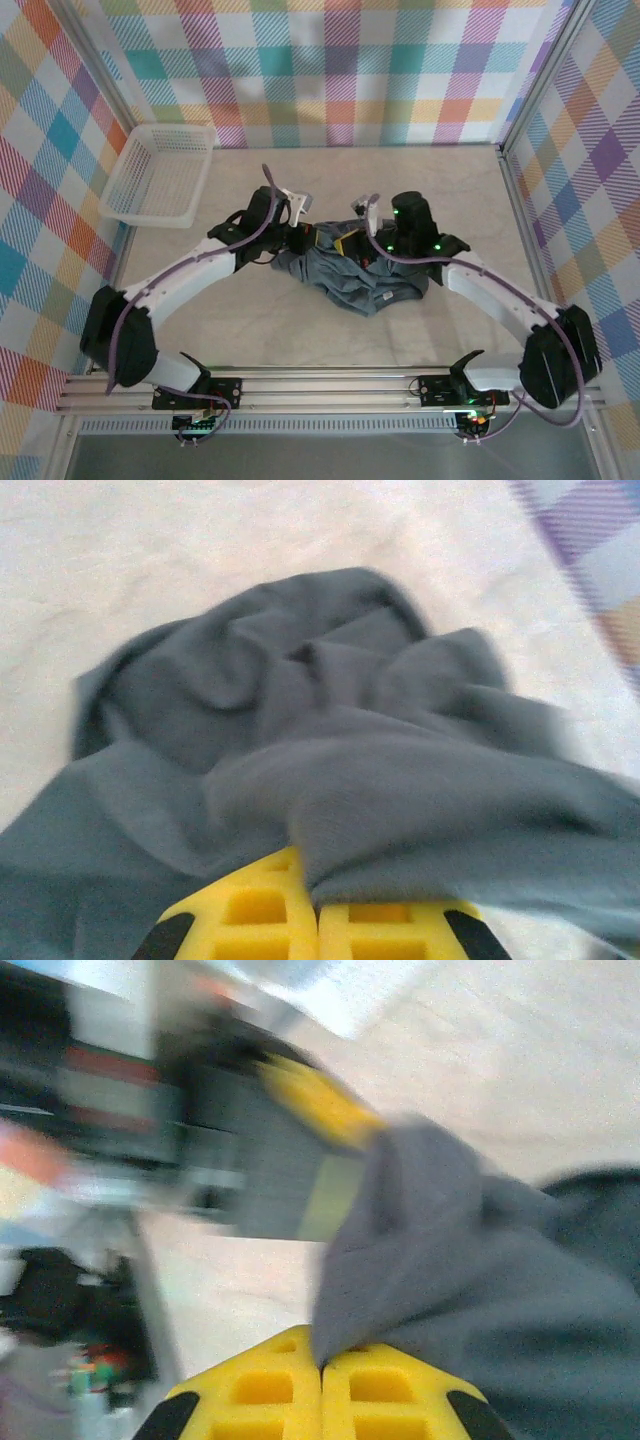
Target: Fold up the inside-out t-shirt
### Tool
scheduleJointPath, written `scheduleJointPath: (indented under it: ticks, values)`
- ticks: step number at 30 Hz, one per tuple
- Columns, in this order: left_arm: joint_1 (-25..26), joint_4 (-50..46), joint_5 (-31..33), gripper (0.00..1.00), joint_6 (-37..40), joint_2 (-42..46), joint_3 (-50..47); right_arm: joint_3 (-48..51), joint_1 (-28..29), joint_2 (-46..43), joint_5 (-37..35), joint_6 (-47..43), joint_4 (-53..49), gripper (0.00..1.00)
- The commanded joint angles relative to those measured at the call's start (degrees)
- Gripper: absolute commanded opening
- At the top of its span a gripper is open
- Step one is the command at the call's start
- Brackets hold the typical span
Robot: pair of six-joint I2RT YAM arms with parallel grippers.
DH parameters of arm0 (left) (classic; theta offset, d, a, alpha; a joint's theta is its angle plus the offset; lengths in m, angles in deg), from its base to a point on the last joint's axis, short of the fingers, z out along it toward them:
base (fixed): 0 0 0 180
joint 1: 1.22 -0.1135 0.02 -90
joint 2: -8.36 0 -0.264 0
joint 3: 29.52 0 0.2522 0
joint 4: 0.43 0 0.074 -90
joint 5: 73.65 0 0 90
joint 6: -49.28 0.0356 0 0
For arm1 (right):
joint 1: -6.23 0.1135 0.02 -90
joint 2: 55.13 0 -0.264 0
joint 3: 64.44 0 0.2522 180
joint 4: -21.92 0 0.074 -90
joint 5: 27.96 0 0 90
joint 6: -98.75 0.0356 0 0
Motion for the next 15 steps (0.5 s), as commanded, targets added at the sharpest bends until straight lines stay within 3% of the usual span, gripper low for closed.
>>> scheduleJointPath:
  ticks: [1, 2, 3, 6, 8, 11, 13, 15]
  values:
    - [-2.1, 2.0, 6.3, 0.0, 4.2, -5.8, 0.7, 3.6, -2.7, -5.3, 20.0, 18.9, 18.3, 0.0]
    - [-2.1, 4.0, 4.6, 0.01, 3.7, -5.6, 0.4, 4.1, -3.6, -5.9, 21.6, 21.5, 20.6, 0.0]
    - [-2.1, 6.2, 3.2, 0.1, 2.9, -4.7, -0.5, 4.2, -4.1, -6.2, 22.1, 22.4, 20.9, 0.0]
    - [-2.1, 11.2, 0.3, 0.54, 1.1, 0.6, -4.2, 4.2, -5.8, -6.5, 21.4, 22.9, 19.4, 0.0]
    - [-2.2, 12.3, -0.4, 0.68, 0.3, 6.0, -7.7, 4.0, -6.9, -5.8, 20.2, 23.4, 18.7, 0.0]
    - [-2.0, 11.6, 0.8, 0.72, -1.9, 13.6, -12.7, 1.7, -7.6, -4.5, 17.8, 19.8, 12.0, 0.0]
    - [-1.2, 5.9, 6.8, 0.72, -3.7, 16.2, -13.0, -0.4, -7.5, -3.9, 12.2, 14.3, 2.9, 0.01]
    - [0.4, 1.0, 10.0, 0.63, -4.3, 16.6, -12.6, -2.4, -7.0, -3.1, 2.7, 9.7, -7.6, 0.07]
